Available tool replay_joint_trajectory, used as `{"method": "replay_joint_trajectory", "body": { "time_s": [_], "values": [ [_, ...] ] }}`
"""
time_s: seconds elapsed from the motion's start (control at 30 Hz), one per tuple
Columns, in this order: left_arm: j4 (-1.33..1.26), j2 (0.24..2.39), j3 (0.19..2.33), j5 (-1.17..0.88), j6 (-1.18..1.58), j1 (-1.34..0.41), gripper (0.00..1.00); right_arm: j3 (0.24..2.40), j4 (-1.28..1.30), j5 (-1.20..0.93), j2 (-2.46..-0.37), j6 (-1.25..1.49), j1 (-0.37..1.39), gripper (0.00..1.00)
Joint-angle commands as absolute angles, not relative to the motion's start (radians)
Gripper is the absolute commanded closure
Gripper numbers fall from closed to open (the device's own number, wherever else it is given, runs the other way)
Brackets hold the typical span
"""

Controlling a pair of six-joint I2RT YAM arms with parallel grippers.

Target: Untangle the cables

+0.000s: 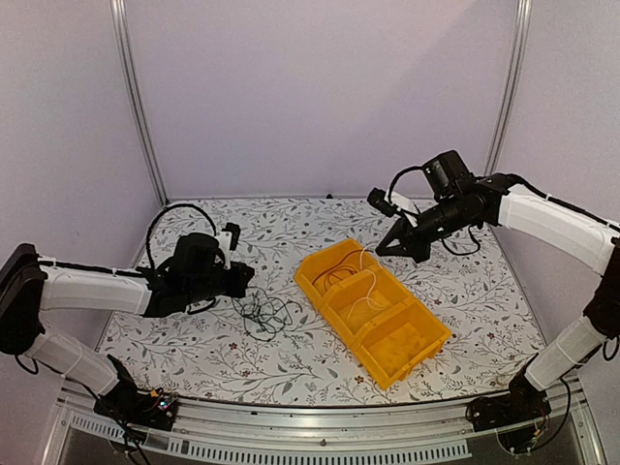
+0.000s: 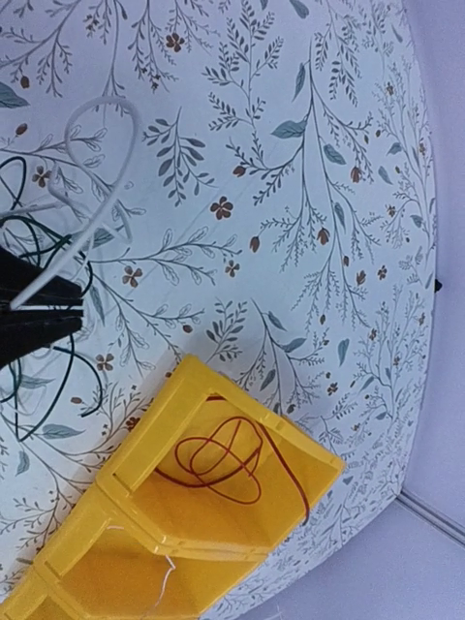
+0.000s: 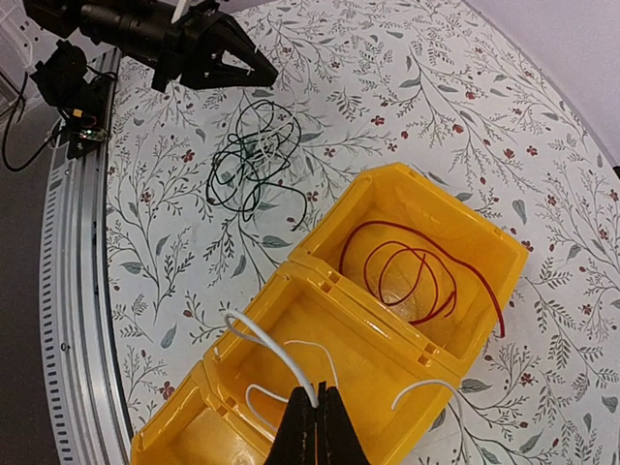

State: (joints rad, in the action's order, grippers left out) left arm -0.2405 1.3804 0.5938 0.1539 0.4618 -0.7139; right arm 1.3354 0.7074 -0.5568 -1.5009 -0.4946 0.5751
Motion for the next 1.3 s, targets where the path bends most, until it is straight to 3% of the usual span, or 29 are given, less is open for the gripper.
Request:
{"method": "replay_joint_trajectory", "body": {
  "time_s": [0.0,0.23,0.53,1.1,1.27],
  "values": [
    [-0.22,1.34,0.592,0.168,0.468,-0.701,1.0,1.308,0.71,-0.592,-1.562,-0.514,0.575,1.0],
    [-0.226,1.311,0.567,0.167,0.487,-0.702,1.0,1.325,0.702,-0.687,-1.71,-0.509,0.577,1.0],
    [-0.231,1.294,0.553,0.173,0.503,-0.701,1.0,1.328,0.706,-0.662,-1.841,-0.508,0.582,1.0],
    [-0.239,1.295,0.541,0.166,0.494,-0.702,1.0,1.397,0.776,-0.768,-1.852,-0.512,0.655,1.0],
    [-0.24,1.296,0.547,0.153,0.495,-0.703,1.0,1.326,0.707,-0.63,-1.843,-0.498,0.64,1.0]
  ]
}}
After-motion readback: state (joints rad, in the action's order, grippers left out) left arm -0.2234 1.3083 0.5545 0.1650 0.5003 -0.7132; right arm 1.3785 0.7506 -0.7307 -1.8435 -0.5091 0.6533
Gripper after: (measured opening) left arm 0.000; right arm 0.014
